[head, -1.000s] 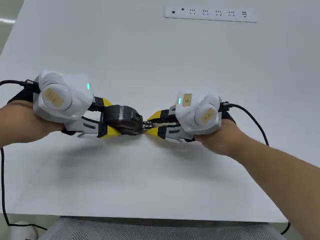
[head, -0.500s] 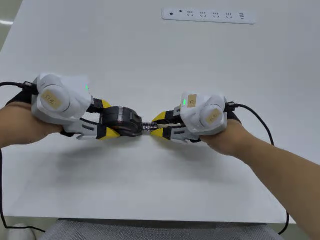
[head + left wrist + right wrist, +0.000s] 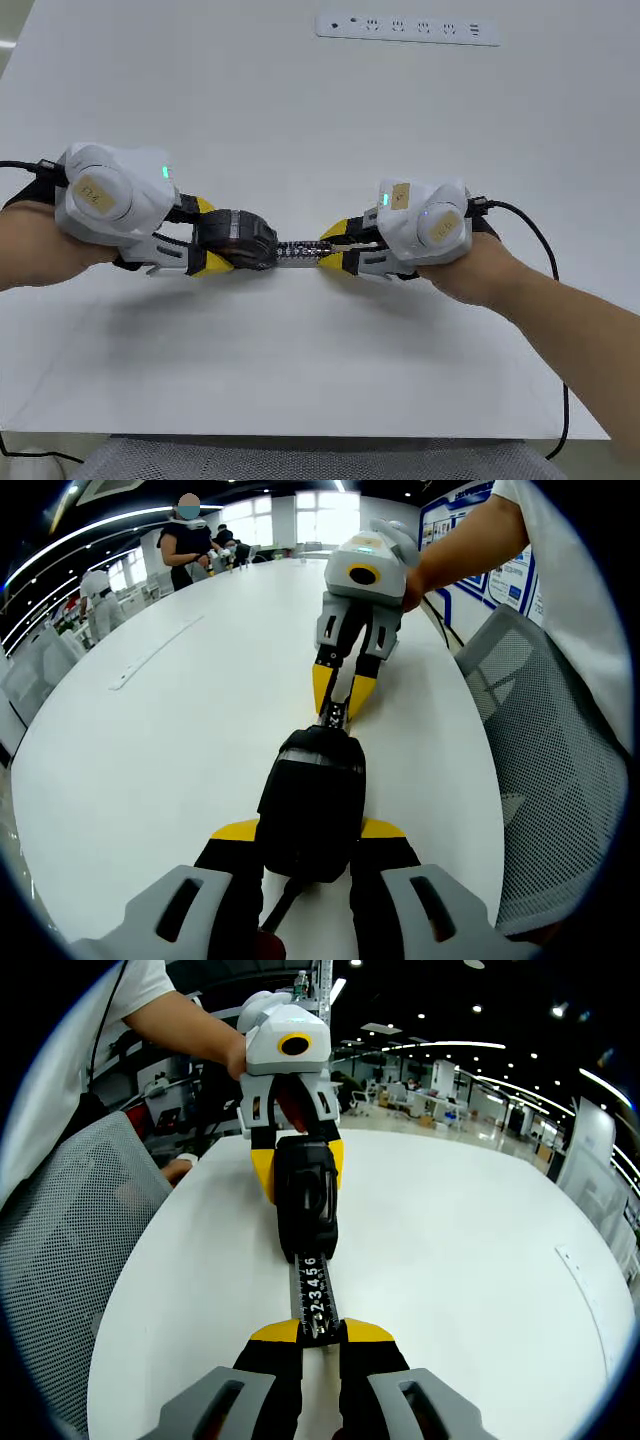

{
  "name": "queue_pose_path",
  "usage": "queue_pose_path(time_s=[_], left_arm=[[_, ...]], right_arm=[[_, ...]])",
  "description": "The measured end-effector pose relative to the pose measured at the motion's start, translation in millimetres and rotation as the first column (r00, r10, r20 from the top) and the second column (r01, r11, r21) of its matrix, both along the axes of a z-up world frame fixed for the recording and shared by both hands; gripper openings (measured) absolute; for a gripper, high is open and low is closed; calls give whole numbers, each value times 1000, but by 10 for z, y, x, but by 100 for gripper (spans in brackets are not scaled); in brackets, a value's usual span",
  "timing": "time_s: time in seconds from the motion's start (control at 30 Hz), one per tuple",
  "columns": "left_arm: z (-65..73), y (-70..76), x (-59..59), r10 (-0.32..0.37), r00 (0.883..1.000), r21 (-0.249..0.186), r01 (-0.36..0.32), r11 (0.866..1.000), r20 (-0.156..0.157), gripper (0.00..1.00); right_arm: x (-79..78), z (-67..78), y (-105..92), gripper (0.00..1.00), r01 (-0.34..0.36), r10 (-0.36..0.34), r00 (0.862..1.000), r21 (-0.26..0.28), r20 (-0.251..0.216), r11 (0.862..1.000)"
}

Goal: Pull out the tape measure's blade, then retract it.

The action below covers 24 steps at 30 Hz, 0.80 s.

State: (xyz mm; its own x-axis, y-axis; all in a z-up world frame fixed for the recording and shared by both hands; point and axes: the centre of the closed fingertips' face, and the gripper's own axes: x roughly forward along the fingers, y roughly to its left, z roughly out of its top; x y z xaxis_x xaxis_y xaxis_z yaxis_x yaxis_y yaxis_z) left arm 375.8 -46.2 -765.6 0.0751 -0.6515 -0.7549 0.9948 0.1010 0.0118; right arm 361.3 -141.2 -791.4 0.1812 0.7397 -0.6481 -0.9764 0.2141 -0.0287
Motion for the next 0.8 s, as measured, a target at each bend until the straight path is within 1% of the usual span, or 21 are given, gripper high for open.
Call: queue_pose_path(time_s=[0.4,0.67,0.8], left_arm=[[-6,-16,7,-6,1000,2,6,1000,4,28],[-7,-23,9,-8,1000,3,8,1000,3,28],[-7,-29,7,-6,1000,2,6,1000,2,28]], right_arm=[[-15,-15,-236,9,17,-17,1000,-27,-4,999],[-32,-30,-386,9,30,-30,1000,-43,0,999],[-47,-10,-438,9,30,-29,1000,-53,6,998]])
